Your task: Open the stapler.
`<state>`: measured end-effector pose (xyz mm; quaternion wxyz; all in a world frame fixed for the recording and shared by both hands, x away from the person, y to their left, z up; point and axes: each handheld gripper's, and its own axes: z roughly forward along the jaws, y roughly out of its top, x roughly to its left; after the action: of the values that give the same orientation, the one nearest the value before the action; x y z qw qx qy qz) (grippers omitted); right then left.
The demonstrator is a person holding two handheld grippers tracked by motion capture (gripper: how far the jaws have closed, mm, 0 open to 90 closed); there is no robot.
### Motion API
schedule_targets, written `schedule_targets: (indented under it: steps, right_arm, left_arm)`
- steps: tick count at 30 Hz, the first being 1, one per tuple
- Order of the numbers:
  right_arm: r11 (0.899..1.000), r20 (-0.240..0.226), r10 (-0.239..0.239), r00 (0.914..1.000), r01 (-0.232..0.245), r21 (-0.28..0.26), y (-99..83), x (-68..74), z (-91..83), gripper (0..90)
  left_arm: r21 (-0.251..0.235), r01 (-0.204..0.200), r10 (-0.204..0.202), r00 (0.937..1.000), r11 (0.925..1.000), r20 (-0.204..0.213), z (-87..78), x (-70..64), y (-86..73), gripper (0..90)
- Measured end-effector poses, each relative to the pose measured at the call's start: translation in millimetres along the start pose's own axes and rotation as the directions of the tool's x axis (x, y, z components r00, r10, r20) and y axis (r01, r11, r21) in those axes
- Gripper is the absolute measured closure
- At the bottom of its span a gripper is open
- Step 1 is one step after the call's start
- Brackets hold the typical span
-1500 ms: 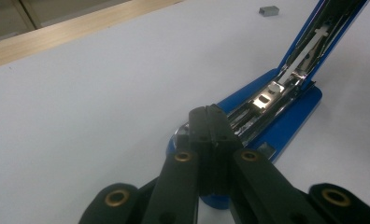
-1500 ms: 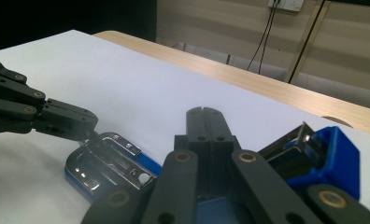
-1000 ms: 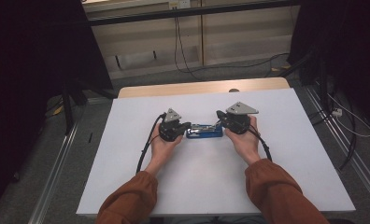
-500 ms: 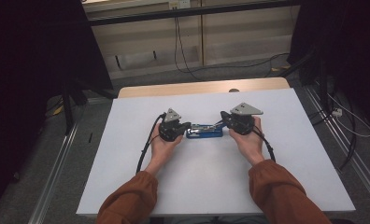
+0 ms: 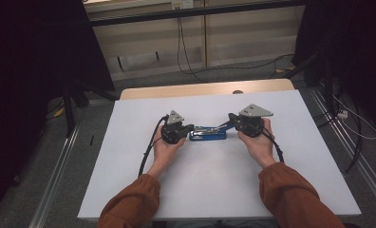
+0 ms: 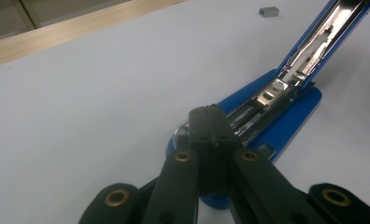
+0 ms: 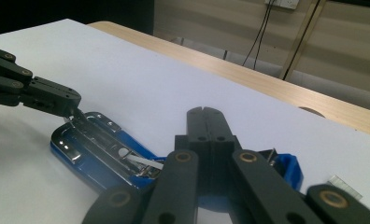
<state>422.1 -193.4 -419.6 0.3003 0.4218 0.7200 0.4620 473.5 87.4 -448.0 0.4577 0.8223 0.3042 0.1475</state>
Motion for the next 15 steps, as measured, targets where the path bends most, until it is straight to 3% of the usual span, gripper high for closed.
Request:
schedule_targets:
  steps: [15]
  right_arm:
    - [1.0, -0.004, 0.015, 0.9999, -0.015, 0.013, -11.7, -13.7, -10.6, 90.0]
  left_arm:
    - [0.001, 0.013, -0.013, 0.9999, 0.9999, 0.005, 0.0, 1.0, 0.1, 90.0]
